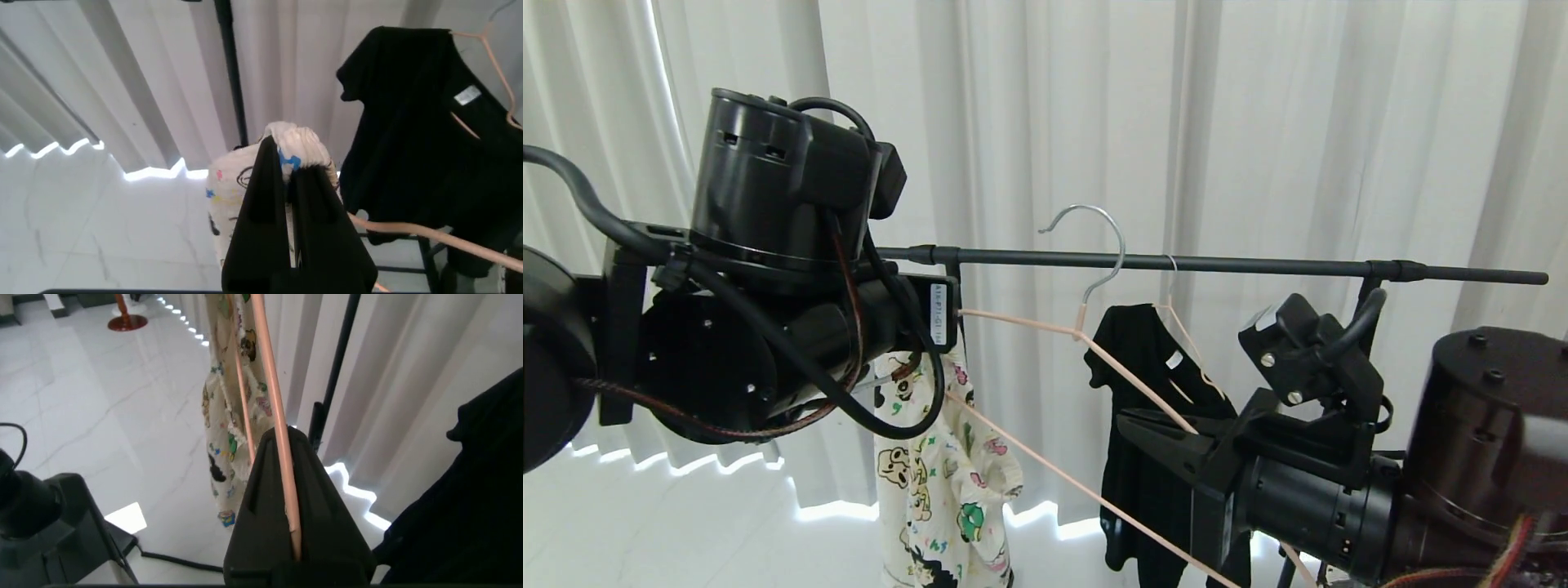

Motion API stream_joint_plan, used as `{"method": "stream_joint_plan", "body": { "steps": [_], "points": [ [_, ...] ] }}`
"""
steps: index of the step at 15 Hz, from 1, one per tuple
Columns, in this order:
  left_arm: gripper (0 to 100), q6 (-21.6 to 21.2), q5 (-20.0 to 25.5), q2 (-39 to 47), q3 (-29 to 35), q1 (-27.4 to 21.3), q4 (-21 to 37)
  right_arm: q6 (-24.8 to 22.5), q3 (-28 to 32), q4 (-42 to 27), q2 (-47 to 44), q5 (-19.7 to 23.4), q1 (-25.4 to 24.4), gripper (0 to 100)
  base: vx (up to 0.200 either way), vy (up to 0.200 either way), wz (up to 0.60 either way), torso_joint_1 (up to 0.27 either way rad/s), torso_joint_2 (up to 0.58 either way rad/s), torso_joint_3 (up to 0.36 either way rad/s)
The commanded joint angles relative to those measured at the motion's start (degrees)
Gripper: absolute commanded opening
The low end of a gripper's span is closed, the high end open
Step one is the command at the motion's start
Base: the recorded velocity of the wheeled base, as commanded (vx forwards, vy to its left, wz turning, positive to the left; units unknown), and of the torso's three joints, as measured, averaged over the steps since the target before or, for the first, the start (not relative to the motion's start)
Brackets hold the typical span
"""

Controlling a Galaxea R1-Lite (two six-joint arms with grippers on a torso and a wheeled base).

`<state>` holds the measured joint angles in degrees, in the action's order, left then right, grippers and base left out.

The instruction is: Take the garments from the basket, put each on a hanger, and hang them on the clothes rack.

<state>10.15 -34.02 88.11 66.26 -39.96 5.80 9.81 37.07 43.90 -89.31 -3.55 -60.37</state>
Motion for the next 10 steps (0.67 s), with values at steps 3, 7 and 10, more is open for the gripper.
{"method": "stream_joint_plan", "body": {
  "steps": [3, 7, 10],
  "points": [
    [0, 0.04, 0.10, -0.75, 0.98, -3.37, 0.00, 1.44, 1.60, 1.45, -5.09, -0.14, -0.89, 0, 0.000, 0.000, 0.00, 0.000, 0.00, 0.000],
    [0, -0.05, 0.10, -0.93, 2.91, -11.28, 0.00, 1.96, 3.27, 1.63, -7.81, -0.23, -1.33, 0, 0.000, 0.000, 0.00, 0.000, 0.00, 0.000],
    [0, -0.14, 0.01, -0.84, 2.39, -13.56, 0.09, 2.05, 3.80, 1.63, -8.34, -0.23, -1.42, 0, 0.000, 0.000, 0.00, 0.000, 0.00, 0.000]
  ]
}}
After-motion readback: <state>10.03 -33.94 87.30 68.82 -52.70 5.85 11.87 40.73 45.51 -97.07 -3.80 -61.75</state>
